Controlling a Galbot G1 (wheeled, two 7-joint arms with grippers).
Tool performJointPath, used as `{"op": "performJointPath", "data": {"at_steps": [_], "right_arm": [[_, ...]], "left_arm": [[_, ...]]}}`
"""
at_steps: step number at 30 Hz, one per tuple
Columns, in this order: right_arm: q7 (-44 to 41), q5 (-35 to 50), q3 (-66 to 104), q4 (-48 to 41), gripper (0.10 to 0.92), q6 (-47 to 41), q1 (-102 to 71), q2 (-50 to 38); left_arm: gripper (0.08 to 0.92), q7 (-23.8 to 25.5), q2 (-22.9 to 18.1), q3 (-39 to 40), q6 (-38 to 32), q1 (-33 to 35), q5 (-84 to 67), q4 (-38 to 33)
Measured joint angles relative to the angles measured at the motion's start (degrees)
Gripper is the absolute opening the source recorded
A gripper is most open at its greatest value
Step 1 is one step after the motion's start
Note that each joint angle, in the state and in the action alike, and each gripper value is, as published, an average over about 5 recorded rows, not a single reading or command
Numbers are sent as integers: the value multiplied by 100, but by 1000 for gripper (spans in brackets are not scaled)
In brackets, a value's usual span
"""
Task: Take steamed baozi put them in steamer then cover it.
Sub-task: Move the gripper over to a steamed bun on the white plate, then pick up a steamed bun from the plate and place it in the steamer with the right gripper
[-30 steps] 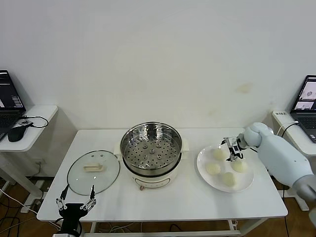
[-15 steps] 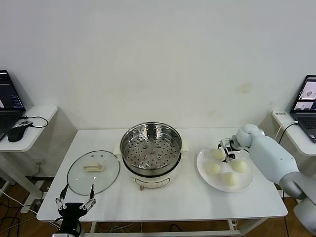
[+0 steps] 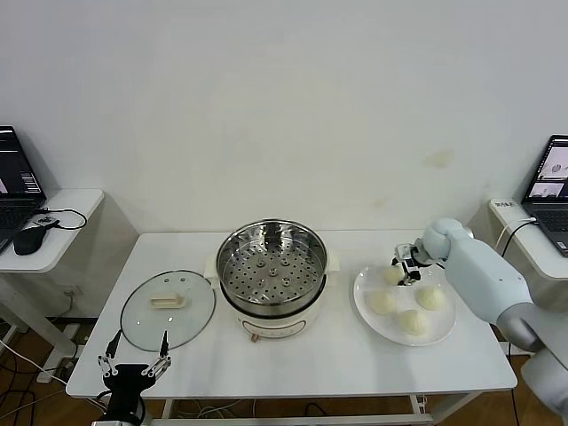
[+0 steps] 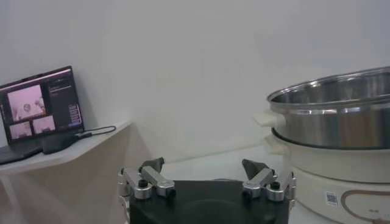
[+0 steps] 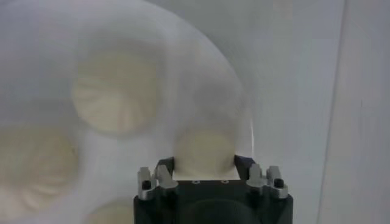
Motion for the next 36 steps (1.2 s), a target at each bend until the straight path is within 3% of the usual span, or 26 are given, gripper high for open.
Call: {"op": "performJointPath", "data": {"at_steps": [10,22,36], "right_arm": [[-114,577,-378,662,568,-181,263,-449],[5,2002,-1337,2070,577,-524,1379,-1053],[211,3414,-2855,2782,579,-465,3032,-459]], "left_arm": [[823,1,14,1,-5,2,-29,-7],[823,83,120,73,22,-83,-261,17],[823,212,81,90,16,-129,-649,29]]}}
